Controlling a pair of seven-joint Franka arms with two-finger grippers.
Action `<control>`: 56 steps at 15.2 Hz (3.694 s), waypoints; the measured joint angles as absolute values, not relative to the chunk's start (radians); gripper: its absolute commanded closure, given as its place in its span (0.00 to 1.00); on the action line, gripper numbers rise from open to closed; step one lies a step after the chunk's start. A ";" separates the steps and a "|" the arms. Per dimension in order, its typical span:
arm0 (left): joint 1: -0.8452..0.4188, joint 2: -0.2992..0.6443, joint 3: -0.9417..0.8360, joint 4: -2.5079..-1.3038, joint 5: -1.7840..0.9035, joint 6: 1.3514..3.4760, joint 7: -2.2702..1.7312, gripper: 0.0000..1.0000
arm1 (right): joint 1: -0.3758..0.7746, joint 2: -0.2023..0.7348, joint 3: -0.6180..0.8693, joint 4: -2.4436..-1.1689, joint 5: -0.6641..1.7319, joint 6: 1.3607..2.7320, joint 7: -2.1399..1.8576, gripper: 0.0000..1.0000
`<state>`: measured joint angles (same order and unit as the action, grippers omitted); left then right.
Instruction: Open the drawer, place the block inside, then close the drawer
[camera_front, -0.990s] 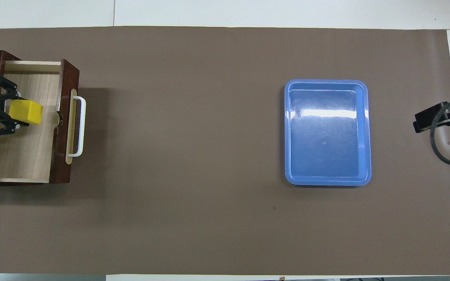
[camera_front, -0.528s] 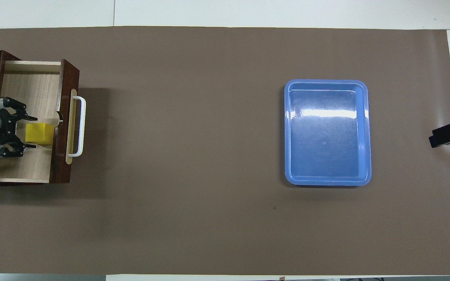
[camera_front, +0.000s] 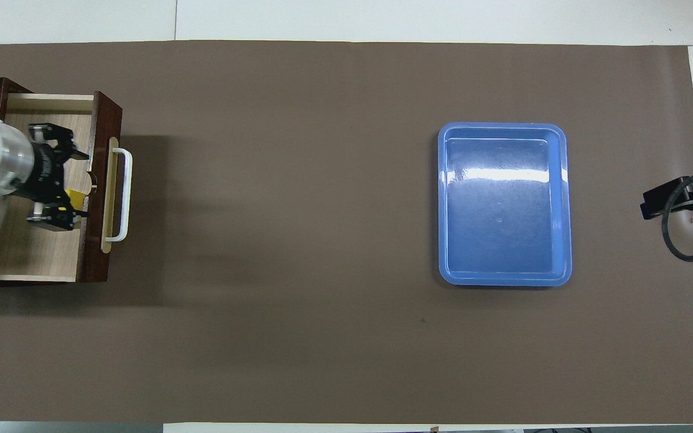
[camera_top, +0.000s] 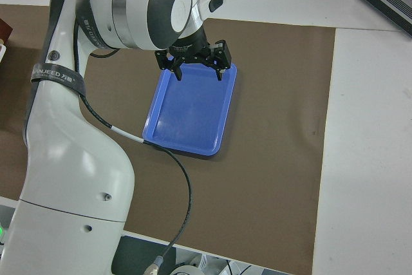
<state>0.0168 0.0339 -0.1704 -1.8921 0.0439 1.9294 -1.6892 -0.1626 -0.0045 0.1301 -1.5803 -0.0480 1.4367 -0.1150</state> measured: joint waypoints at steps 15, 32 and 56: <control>0.238 0.051 -0.148 -2.017 0.216 2.135 -1.373 0.00 | -0.163 -0.007 0.114 -1.580 -0.021 1.438 -0.094 0.00; 0.123 -0.125 -0.172 -1.885 0.054 1.776 -1.370 0.00 | -0.163 -0.007 0.116 -1.601 -0.021 1.556 -0.106 0.00; 0.121 -0.143 -0.137 -1.764 0.020 1.473 -0.275 0.00 | -0.185 -0.018 0.114 -1.617 -0.021 1.596 -0.106 0.00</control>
<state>0.1212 -0.1431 -0.1370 -1.7640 0.0198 1.4732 -0.2746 -0.1855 -0.0183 0.1138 -1.6174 -0.0210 1.5957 -0.1064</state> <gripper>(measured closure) 0.000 0.000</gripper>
